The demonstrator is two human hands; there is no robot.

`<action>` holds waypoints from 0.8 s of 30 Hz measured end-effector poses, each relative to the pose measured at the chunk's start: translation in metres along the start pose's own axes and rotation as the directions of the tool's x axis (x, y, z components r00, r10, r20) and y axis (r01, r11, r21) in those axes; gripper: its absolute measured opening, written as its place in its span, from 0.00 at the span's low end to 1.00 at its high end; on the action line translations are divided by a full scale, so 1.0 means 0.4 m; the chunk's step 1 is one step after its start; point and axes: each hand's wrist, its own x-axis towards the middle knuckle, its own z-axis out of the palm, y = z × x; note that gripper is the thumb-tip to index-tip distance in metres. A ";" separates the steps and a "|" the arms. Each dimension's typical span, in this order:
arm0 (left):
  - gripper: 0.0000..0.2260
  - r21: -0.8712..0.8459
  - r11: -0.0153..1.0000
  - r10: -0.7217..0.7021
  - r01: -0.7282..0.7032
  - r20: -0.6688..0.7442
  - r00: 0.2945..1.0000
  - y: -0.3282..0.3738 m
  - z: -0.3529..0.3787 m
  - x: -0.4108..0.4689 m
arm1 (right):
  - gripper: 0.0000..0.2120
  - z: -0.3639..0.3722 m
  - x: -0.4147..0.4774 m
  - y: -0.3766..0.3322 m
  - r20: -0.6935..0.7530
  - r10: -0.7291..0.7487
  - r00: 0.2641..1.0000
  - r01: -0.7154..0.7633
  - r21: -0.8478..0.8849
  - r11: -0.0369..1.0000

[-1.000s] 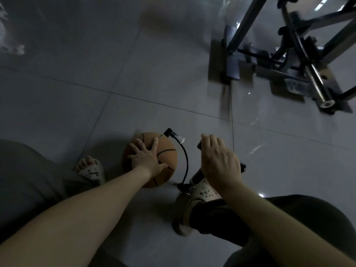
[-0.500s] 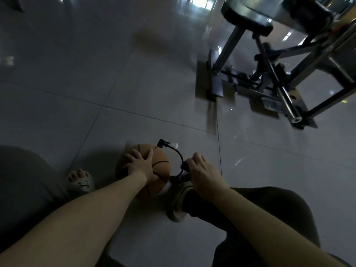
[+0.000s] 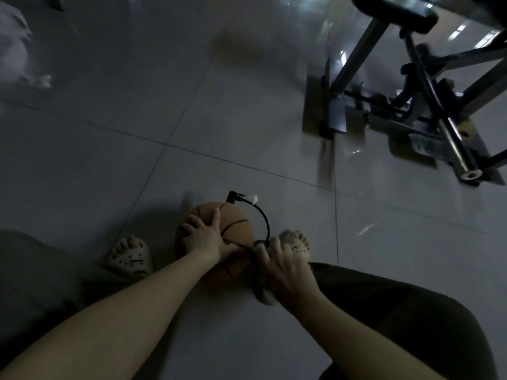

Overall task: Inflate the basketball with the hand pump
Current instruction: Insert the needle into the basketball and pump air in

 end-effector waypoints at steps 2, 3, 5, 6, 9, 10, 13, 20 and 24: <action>0.54 0.000 1.000 0.005 -0.005 -0.018 1.000 -0.004 0.005 -0.002 | 0.25 0.045 0.011 -0.027 0.016 -0.025 1.000 0.025 -0.004 1.000; 0.54 -0.012 1.000 0.010 -0.011 -0.024 1.000 -0.008 0.008 0.000 | 0.25 0.059 0.025 -0.030 0.004 -0.002 1.000 0.002 0.001 1.000; 0.53 -0.034 0.999 0.024 -0.026 -0.033 0.999 -0.018 0.012 0.003 | 0.29 0.073 0.058 -0.013 -0.006 0.066 0.998 -0.066 0.013 0.998; 0.53 -0.038 0.999 0.030 -0.032 -0.035 0.999 -0.022 0.013 0.004 | 0.30 0.073 0.070 0.002 0.002 0.090 0.996 -0.090 0.019 0.996; 0.52 -0.046 0.998 0.037 -0.039 -0.035 0.999 -0.026 0.015 0.005 | 0.27 0.087 0.094 0.056 -0.028 0.110 0.994 -0.108 0.057 0.993; 0.52 -0.043 0.998 0.036 -0.038 -0.042 0.998 -0.027 0.014 0.007 | 0.24 0.089 0.099 0.068 -0.045 0.120 0.992 -0.117 0.063 0.991; 0.52 -0.036 0.999 0.027 -0.028 -0.043 0.999 -0.033 0.014 0.005 | 0.23 0.066 0.104 0.066 -0.002 0.130 0.992 -0.129 0.064 0.990; 0.52 -0.031 0.999 0.029 -0.029 -0.024 0.999 -0.009 -0.003 -0.008 | 0.26 -0.122 0.007 0.037 -0.158 0.045 0.986 -0.037 0.051 0.998; 0.51 -0.048 0.997 0.055 -0.057 -0.053 0.997 -0.001 0.005 -0.012 | 0.26 -0.169 -0.052 0.025 -0.301 -0.027 0.953 0.022 -0.020 1.000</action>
